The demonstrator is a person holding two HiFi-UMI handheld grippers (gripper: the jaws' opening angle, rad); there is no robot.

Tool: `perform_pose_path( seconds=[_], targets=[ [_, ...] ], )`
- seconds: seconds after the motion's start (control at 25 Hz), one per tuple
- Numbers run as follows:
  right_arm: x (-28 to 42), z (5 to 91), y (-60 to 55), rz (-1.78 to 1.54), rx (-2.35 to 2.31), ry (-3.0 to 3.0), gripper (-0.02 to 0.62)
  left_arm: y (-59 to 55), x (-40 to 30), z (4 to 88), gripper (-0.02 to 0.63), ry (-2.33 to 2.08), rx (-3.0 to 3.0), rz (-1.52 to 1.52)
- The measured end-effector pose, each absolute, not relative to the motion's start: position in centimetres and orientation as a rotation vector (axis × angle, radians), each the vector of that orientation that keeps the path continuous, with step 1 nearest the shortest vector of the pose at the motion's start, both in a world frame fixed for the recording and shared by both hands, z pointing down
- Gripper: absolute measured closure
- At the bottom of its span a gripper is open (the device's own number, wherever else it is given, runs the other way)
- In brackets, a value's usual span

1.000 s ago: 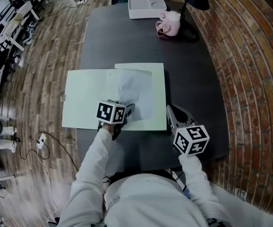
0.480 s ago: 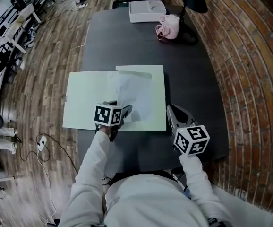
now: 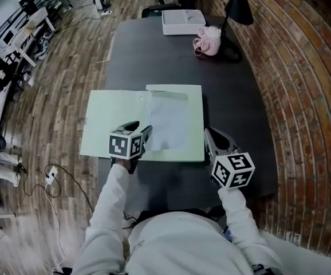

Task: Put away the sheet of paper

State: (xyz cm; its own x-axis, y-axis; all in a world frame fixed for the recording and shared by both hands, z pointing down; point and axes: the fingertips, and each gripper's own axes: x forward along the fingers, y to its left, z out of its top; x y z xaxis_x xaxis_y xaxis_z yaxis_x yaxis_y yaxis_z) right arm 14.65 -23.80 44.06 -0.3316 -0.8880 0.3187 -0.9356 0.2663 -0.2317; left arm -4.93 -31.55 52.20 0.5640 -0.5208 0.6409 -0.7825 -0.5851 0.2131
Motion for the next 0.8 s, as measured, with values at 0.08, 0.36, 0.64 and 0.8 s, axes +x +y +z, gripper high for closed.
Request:
perform_pose_path(
  seconds=[0.08, 0.36, 0.64, 0.8],
  targets=[
    [14.5, 43.8, -23.8, 0.567, 1.738, -2.401, 0.568, -31.6, -5.1, 51.4, 0.398, -1.063, 2.34, 0.693],
    [14.0, 42.9, -23.3, 0.528, 1.747, -2.408, 0.568, -31.1, -5.9, 47.9, 0.474, -1.151, 2.411, 0.568],
    [13.7, 42.1, -22.7, 0.488, 1.761, -2.418, 0.568, -30.1, -6.6, 44.5, 0.517, -1.235, 2.495, 0.443],
    [13.9, 41.6, -22.5, 0.471, 1.765, -2.425, 0.568, -29.3, -6.8, 42.9, 0.542, -1.27, 2.523, 0.373]
  ],
)
